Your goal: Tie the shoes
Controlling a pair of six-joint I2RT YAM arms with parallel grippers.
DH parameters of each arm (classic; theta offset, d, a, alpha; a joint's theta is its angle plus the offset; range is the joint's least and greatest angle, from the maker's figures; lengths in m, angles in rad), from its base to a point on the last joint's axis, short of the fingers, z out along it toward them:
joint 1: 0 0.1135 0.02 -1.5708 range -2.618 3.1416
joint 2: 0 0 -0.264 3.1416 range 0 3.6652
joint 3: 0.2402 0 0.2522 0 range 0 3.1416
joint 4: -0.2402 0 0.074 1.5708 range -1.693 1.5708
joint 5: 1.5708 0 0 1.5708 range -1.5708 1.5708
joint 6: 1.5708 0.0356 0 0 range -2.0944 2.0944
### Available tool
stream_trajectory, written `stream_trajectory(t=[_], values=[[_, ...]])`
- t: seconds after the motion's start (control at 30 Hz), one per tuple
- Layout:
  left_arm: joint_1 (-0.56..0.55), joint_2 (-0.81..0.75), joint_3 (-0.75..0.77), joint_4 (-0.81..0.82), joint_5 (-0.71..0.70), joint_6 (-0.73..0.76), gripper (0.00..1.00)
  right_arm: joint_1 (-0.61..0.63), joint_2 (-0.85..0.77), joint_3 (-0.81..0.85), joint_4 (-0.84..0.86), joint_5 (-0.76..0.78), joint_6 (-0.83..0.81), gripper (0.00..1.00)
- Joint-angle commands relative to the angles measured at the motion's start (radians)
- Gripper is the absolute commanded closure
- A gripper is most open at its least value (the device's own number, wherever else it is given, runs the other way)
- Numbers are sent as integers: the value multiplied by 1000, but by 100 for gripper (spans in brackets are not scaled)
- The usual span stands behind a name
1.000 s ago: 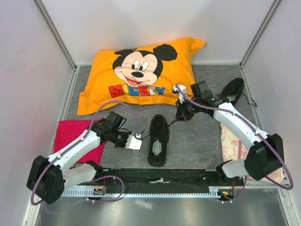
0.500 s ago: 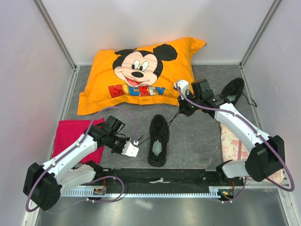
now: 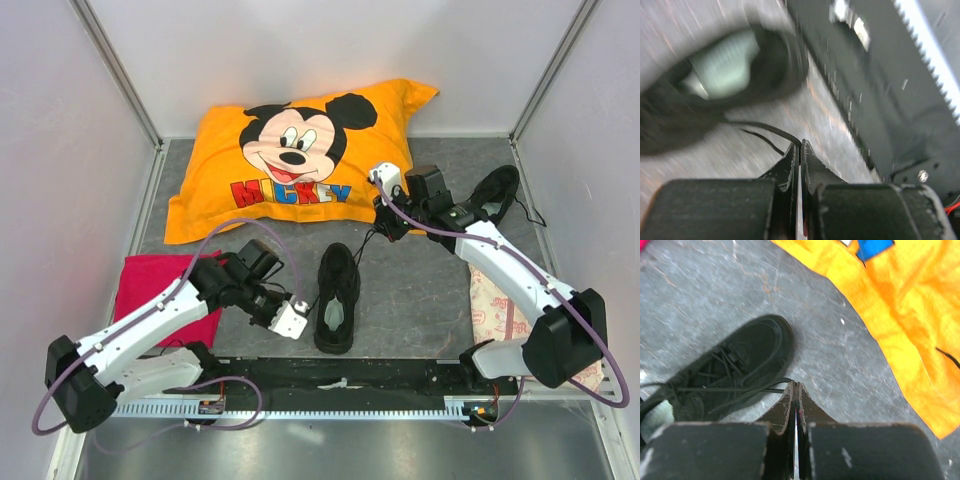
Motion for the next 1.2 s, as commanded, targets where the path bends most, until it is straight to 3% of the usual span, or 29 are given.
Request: stream_trajectory(t=[0.0, 0.23, 0.4, 0.53, 0.7, 0.77, 0.8, 0.87, 0.9, 0.93, 1.07, 1.17], values=[[-125, 63, 162, 16, 135, -231, 99, 16, -2, 18, 106, -38, 30, 100], [-251, 249, 310, 301, 242, -576, 98, 35, 53, 43, 228, -136, 85, 100], [-251, 346, 319, 707, 276, -992, 98, 73, 73, 29, 256, -152, 128, 100], [-253, 367, 317, 948, 220, -1277, 98, 82, 79, 3, 281, -164, 139, 100], [-245, 361, 265, 1055, 73, -1387, 97, 86, 89, 0, 293, -186, 173, 100], [-242, 353, 244, 1017, -6, -1344, 87, 86, 95, 5, 296, -195, 176, 100], [-239, 349, 226, 990, -61, -1320, 75, 84, 96, 11, 295, -199, 177, 100], [-202, 297, 193, 915, -58, -1255, 63, 87, 102, 15, 295, -215, 177, 100], [-190, 269, 157, 888, -49, -1231, 52, 87, 104, 17, 299, -231, 177, 100], [-179, 234, 141, 824, -52, -1162, 48, 92, 106, 18, 302, -238, 177, 100], [-66, 47, 71, 661, -37, -1060, 16, 134, 127, 31, 313, -284, 165, 100], [24, -85, 41, 538, -38, -1022, 14, 182, 156, 49, 325, -299, 157, 100]])
